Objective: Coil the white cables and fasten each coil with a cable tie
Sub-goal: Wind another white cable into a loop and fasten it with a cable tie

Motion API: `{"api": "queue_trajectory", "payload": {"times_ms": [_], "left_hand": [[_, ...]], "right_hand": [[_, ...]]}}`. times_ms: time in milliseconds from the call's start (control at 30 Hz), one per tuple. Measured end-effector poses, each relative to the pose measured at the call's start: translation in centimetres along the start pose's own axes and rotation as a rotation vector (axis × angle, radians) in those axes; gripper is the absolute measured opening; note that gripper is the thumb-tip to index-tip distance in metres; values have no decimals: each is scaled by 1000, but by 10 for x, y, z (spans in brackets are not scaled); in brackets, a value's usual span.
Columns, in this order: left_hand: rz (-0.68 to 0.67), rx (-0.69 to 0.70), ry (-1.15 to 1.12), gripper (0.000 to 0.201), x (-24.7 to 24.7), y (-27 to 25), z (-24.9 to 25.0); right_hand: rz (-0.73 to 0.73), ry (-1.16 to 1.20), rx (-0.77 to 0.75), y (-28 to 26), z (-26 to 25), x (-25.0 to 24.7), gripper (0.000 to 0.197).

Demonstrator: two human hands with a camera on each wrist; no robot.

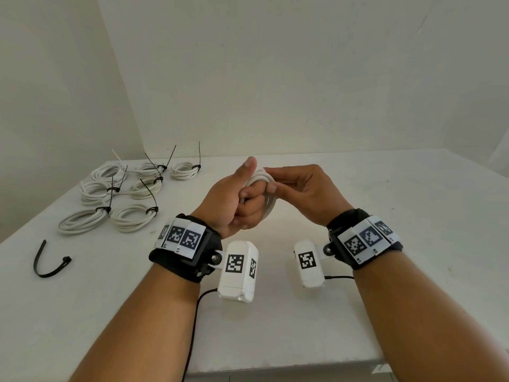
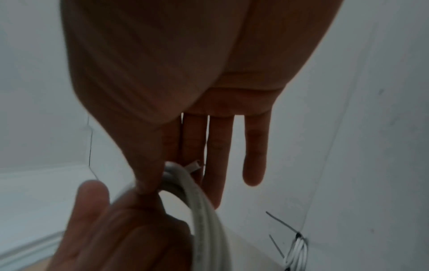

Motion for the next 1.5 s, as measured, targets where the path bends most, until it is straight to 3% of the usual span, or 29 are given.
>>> {"api": "queue_trajectory", "payload": {"times_ms": [333,500,700,833,933,1033,1100,1267,1500], "left_hand": [[233,38,60,65,9,9,-1],[499,79,163,64,-3,11,1],[539,123,-120,57,4,11,-1],[579,79,-193,53,4,14,-5],[484,34,-144,48,-1,15,-5],[297,-83,-103,41,-11,12,-4],[252,-95,-134,37,-15,10,-5],[347,-112,-227,28,-7,8,3],[667,-5,86,21,-20,-23,5]], "right_hand": [[158,25,-5,3,4,3,25],[183,137,45,3,5,5,24],[146,300,94,5,-2,13,23],[139,250,94,5,-2,12,22],[178,168,71,6,-3,7,20],[145,72,64,6,-3,3,19],[117,3,57,5,-3,3,17],[82,-105,77,4,-5,9,15],[-28,-29,143,7,-16,52,18]]}}
Point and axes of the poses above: each hand's wrist, its own y-axis towards the middle knuckle, its own x-axis out of the palm, z = x × y, the point moved 1 cm from there along y, towards the middle knuckle, and after that the axes turned 7 degrees about z, right-handed, at the moved point
